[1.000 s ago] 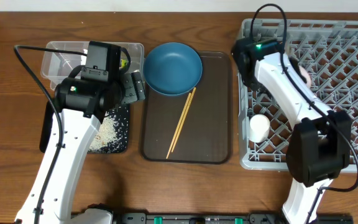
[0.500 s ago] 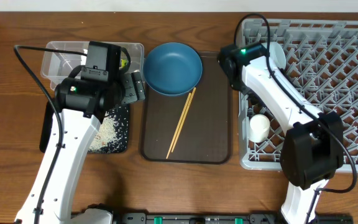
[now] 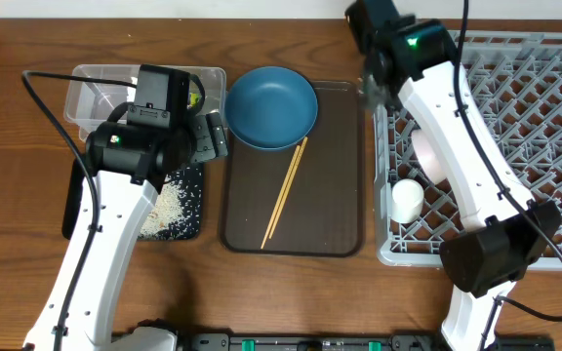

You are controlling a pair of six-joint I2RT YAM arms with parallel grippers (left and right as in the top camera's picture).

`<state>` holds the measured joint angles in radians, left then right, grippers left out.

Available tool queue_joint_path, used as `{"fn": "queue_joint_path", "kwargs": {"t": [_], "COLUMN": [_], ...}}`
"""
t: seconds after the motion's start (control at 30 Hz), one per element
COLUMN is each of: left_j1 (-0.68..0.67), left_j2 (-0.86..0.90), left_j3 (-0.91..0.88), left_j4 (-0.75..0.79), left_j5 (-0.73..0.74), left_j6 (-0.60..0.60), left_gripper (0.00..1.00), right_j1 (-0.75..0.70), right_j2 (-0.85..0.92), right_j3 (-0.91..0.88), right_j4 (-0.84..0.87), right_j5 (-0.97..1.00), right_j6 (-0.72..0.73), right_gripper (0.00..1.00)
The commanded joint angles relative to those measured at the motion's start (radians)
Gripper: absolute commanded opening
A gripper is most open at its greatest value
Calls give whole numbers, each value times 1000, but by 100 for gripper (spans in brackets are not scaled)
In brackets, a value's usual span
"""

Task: Sort waste into correct bins and load items into the dishwasher rack
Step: 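Move right gripper to teal plate rim and grasp it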

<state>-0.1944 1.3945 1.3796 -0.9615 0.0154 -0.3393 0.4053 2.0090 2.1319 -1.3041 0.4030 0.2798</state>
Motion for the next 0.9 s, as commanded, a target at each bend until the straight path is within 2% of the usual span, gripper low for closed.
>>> {"fn": "queue_joint_path", "kwargs": {"t": [0.0, 0.1, 0.27, 0.3, 0.33, 0.67, 0.87], "left_j1": [3, 3, 3, 3, 3, 3, 3], "left_j2": [3, 3, 3, 3, 3, 3, 3], "left_j3": [5, 5, 5, 5, 5, 5, 5], "left_j4": [1, 1, 1, 1, 1, 1, 1], "left_j5": [-17, -17, -17, -17, -17, -17, -16], "left_j6": [13, 13, 13, 13, 13, 13, 13], "left_gripper": [89, 89, 89, 89, 89, 89, 89], "right_j1": [-8, -1, 14, 16, 19, 81, 85], "right_j2": [7, 7, 40, 54, 73, 264, 332], "right_j3": [3, -48, -153, -165, -176, -184, -184], "right_j4": [71, 225, 374, 381, 384, 436, 447], "right_j5": [-365, -482, -468, -451, -422, -336, -341], "right_j6": [-50, -39, 94, 117, 145, 254, 285], "right_gripper": [99, 99, 80, 77, 70, 64, 46]}}
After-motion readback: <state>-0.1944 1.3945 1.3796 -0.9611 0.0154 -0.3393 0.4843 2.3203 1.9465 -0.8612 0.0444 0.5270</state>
